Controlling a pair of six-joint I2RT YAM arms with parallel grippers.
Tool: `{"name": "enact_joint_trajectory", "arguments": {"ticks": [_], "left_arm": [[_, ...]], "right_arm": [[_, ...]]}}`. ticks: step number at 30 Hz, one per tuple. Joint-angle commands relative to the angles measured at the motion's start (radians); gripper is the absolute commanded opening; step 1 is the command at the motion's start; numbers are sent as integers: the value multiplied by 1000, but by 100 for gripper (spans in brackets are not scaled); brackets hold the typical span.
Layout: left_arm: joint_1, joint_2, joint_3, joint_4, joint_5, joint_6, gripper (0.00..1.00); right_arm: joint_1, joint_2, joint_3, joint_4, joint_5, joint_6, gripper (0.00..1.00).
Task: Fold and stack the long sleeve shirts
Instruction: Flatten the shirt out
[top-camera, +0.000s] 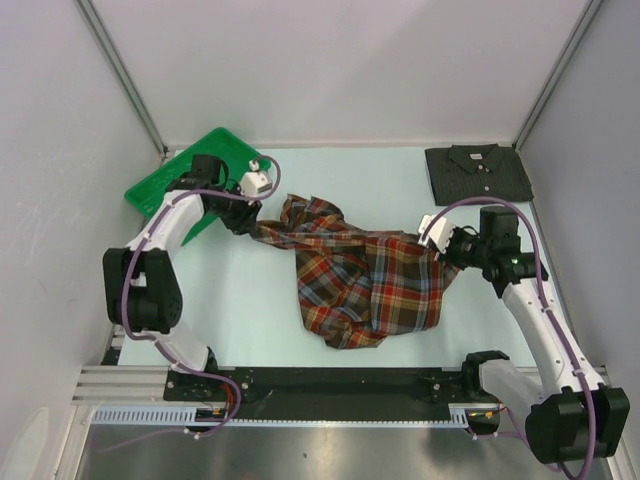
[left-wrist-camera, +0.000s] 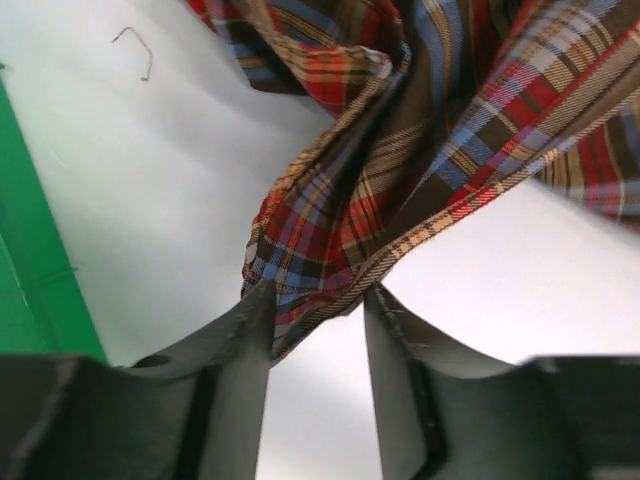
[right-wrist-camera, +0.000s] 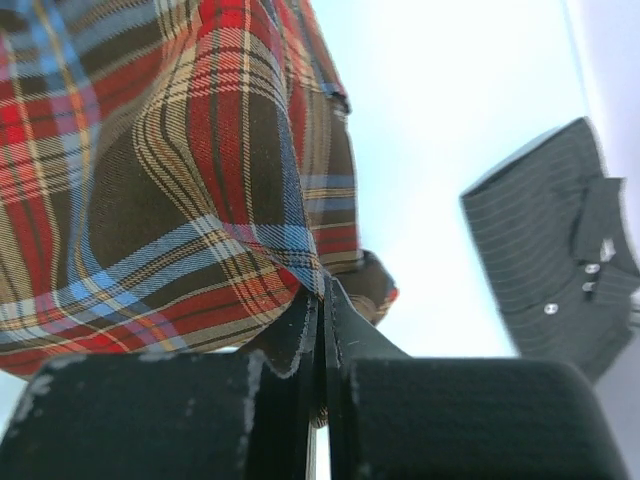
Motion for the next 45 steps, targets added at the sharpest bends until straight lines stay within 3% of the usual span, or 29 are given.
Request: {"name": "enact_joint_trajectory", "arguments": {"ticks": [1, 5, 12, 15, 18, 19, 22, 23, 30, 37, 45], "left_arm": [[-35, -91, -73, -17, 1, 178, 50], [-44, -123, -130, -8, 33, 265, 59], [-53, -222, -309, 63, 58, 460, 63], [-64, -255, -390, 181, 9, 482, 60], [-64, -256, -412, 276, -31, 463, 48], [-64, -252, -408, 294, -37, 437, 33], [-62, -253, -369, 316, -65, 338, 3], [-59, -255, -351, 318, -63, 298, 0], [-27, -287, -62, 270, 6, -61, 0], [-27, -310, 200, 305, -124, -378, 0], [-45, -406, 344, 385, -234, -422, 0]], "right_arm": [[-3, 16, 61, -30, -34, 57, 0], [-4, 33, 83, -26, -32, 91, 0], [-3, 68, 112, -19, -28, 146, 0], [-3, 71, 117, -15, -23, 166, 0], [-3, 70, 130, -10, -20, 190, 0], [-3, 70, 135, -7, -20, 200, 0], [-6, 68, 155, 31, -2, 268, 0], [-7, 67, 161, 46, 4, 290, 0], [-92, 113, 328, 292, 93, 610, 0], [-170, 261, 600, 433, 158, 801, 0], [-170, 265, 762, 550, 245, 810, 0]]}}
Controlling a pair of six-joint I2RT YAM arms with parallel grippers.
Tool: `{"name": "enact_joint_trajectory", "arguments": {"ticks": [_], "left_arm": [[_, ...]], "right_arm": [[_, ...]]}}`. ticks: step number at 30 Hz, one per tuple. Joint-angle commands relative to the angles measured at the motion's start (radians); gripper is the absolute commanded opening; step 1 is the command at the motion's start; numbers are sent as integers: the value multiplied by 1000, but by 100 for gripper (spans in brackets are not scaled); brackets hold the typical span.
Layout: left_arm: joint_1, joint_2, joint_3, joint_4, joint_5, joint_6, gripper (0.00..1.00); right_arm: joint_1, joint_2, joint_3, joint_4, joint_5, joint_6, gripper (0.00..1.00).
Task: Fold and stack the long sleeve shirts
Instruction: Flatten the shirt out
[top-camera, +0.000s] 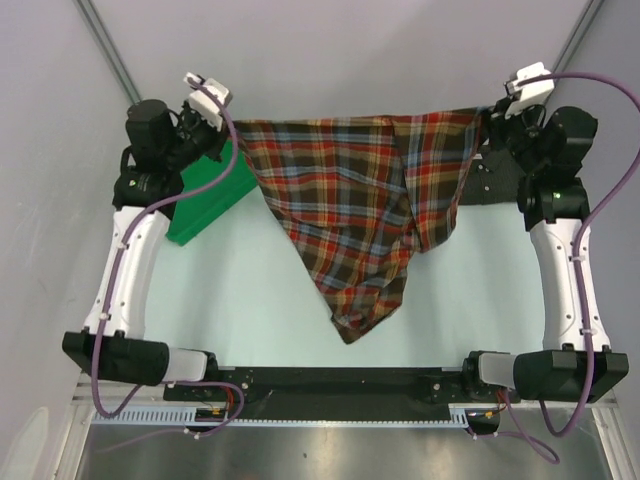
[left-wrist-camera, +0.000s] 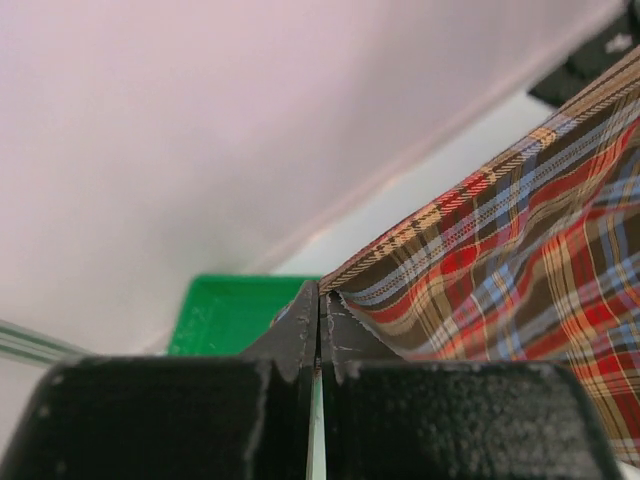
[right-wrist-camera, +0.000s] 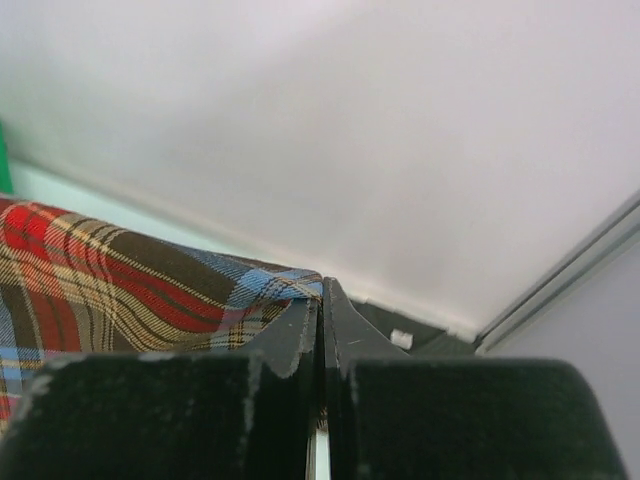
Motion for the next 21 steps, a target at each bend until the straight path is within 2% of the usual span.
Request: {"name": "enact_joint_trajectory", "arguments": {"ticks": [1, 5, 11, 16, 21], "left_arm": [[-1, -101, 81, 76, -105, -40, 0], [-47, -240, 59, 129, -151, 39, 0], [-129, -383, 61, 133, -275, 129, 0], [-151, -496, 87, 127, -338, 122, 0], [-151, -550, 139, 117, -335, 100, 0]], "right_arm": [[-16, -47, 116, 149, 129, 17, 0], [-16, -133, 145, 158, 225, -7, 0], [-16, -302, 183, 138, 466, -75, 0], [-16, -443, 200, 131, 480, -170, 0], [-17, -439, 326, 100, 445, -214, 0]]}}
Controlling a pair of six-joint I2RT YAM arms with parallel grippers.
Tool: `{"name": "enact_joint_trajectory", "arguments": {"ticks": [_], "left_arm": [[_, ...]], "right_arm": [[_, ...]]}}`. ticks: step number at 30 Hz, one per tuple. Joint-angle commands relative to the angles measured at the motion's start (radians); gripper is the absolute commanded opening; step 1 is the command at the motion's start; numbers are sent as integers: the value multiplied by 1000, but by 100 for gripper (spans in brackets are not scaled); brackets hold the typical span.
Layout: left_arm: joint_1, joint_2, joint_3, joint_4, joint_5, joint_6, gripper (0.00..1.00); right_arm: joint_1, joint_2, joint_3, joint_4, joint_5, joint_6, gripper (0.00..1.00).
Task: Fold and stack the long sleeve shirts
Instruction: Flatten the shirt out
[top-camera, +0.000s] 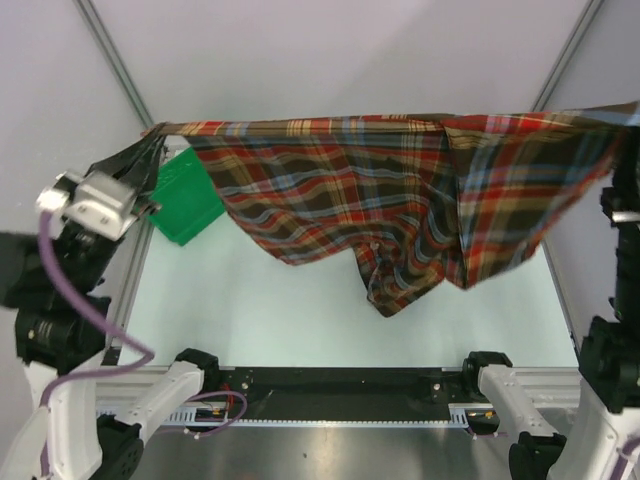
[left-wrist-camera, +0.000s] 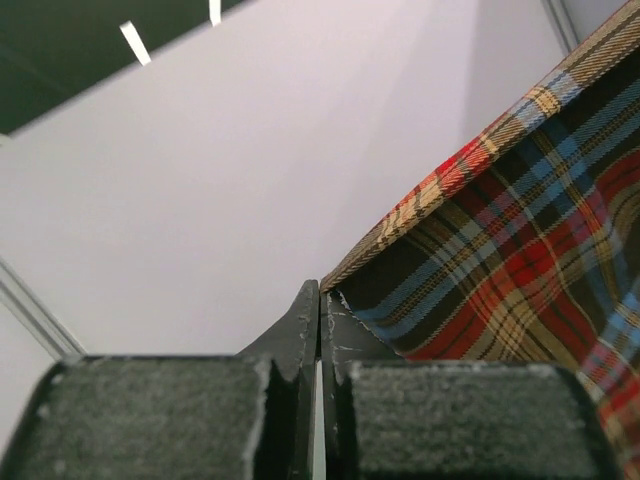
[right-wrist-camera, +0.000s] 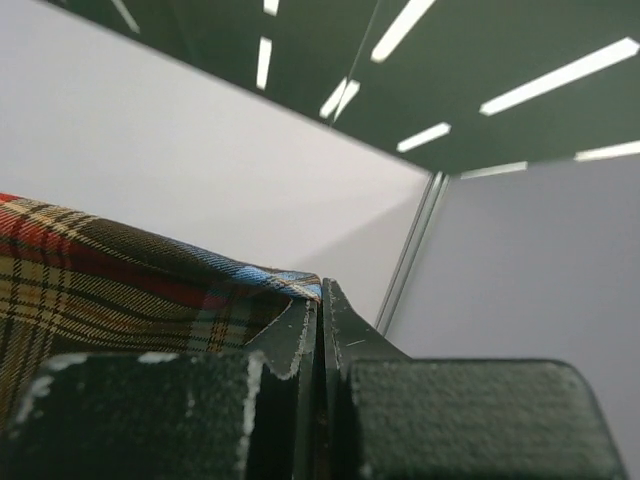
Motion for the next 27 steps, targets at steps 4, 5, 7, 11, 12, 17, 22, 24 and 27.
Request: {"name": "enact_joint_trajectory", "arguments": {"ticks": [4, 5, 7, 11, 12, 17, 22, 24, 27], "left_arm": [[28, 16, 143, -32, -242, 34, 0], [28, 47, 138, -37, -255, 45, 0], [28, 85, 96, -43, -290, 57, 0], [29, 159, -91, -27, -247, 123, 0], [29, 162, -157, -2, -238, 135, 0], [39, 280, -509, 176, -186, 168, 0], [55, 608, -572, 297, -117, 160, 0], [55, 720, -519, 290, -98, 149, 1], [58, 964, -362, 251, -130, 149, 1]], "right_arm": [[-26, 88, 100, 74, 184, -159, 0], [-24, 110, 78, 77, 154, -164, 0], [-26, 130, -17, 86, 102, -189, 0], [-24, 173, -250, 112, -26, -234, 0], [-24, 176, -347, 120, -49, -241, 0], [29, 239, -598, 184, -83, -287, 0], [78, 442, -782, 380, -66, -342, 0], [86, 551, -772, 404, -63, -350, 0], [94, 755, -696, 410, -34, -357, 0]]}}
